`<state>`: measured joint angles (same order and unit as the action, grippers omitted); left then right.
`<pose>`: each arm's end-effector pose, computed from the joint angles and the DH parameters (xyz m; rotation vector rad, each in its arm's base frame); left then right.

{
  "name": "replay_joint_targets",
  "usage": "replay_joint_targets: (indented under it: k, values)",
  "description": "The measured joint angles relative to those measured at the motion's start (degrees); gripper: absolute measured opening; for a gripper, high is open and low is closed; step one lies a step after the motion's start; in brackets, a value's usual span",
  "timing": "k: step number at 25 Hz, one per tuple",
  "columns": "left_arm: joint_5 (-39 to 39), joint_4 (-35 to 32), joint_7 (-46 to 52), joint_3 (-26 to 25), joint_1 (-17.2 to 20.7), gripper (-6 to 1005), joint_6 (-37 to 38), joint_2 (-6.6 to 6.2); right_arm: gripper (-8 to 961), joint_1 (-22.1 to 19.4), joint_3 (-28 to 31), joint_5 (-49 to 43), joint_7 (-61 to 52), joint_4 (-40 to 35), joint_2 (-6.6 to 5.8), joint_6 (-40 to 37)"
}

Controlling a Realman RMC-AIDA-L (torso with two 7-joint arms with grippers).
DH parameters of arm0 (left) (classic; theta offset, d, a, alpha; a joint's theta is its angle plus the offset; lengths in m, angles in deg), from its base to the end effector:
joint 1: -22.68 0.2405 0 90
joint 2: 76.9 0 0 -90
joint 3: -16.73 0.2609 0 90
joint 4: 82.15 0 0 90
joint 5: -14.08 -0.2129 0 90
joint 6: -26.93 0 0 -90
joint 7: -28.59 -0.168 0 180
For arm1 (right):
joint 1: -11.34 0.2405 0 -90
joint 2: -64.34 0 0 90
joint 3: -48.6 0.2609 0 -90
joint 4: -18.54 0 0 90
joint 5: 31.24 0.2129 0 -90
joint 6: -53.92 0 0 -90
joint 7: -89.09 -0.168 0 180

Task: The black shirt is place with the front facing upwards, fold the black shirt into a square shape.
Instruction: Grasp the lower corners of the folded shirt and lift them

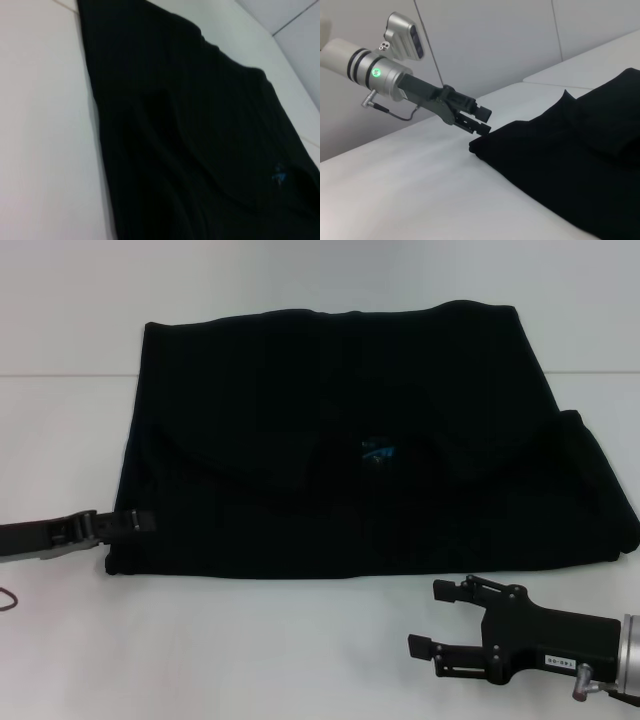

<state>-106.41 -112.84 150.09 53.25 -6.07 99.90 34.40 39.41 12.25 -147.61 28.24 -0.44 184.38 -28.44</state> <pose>-0.3495 0.3619 0.0197 -2.0822 -1.6874 -0.5632 0.2925 0.2966 -0.0855 -2.7167 0.6645 0.7019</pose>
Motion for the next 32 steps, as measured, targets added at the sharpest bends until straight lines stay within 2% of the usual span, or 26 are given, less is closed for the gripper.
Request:
replay_joint_targets:
  k: [7, 25, 32]
  values:
    - [-1.31, -0.13, -0.09, 1.04, -0.57, 740, -1.15, 1.17, 926, 0.25, 0.02, 0.01, -0.06, 0.04, 0.02, 0.15]
    - [-1.33, -1.13, -0.52, 1.17, 0.19, 715, -2.40, 1.09, 924, 0.67, 0.28, 0.00, -0.56, -0.01, 0.01, 0.90]
    - [-1.32, -1.02, -0.37, 3.32, -0.06, 695, -1.61, 1.45, 923, 0.67, 0.25, 0.00, -0.59, -0.01, 0.01, 0.75]
